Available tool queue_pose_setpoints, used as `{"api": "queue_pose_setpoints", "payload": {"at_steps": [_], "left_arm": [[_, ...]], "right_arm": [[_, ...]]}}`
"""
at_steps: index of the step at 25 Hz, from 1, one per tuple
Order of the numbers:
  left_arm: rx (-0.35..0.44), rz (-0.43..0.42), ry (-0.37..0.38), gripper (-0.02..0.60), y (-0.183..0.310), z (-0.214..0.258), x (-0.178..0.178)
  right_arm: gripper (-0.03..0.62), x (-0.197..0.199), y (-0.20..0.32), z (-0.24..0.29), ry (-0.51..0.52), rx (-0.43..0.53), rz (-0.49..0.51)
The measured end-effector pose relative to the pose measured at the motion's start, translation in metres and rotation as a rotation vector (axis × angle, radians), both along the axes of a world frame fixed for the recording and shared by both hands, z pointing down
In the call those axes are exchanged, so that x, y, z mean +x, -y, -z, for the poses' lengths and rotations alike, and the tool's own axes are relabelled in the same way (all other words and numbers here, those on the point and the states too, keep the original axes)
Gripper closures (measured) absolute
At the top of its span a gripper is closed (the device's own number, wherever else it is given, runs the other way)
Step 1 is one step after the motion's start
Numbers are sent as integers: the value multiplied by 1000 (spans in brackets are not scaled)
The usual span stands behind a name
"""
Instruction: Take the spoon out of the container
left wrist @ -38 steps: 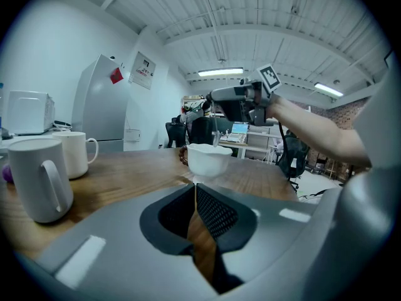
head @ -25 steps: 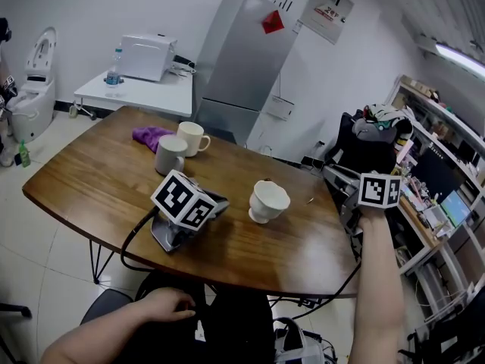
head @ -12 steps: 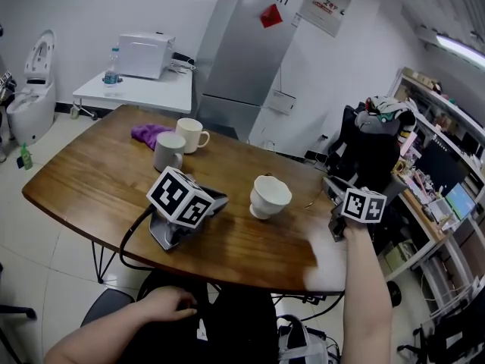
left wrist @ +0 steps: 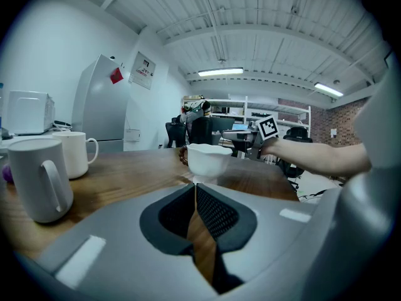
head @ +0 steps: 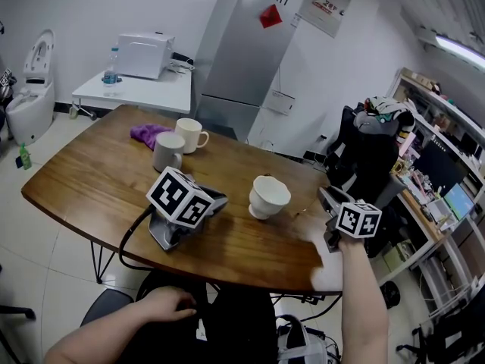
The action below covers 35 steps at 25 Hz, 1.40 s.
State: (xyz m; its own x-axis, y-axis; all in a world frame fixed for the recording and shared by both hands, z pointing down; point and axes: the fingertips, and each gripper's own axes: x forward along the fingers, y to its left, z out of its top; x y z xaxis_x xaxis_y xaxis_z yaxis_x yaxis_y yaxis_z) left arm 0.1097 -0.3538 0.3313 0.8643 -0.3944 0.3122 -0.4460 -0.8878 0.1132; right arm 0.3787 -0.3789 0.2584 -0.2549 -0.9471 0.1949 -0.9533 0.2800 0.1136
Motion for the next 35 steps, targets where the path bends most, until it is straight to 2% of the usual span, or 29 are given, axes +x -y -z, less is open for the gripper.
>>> {"api": "queue_pose_setpoints", "payload": {"at_steps": [10,17,22,28,30,35], "left_arm": [[4,-2,-1,569,0,-2,0],[1,-1,-1,569,0,0,-1],[6,-1,-1,569,0,1,1],[0,0,-1,569,0,0,0],[0,0,-1,569,0,0,0],[-1,0,-1,569,-1,0,0]], "right_arm": [[467,-4,-42,-48,-84,-166,37],[467,8,-52,-85,-168,-401,58],[467,20,-53,-101,-201,-507,46],[465,24,-54,-114,-230,-576,49],[440,23,-56,-116,-248,-593,64],[425,22,-57,-114,-259,-596,70]]}}
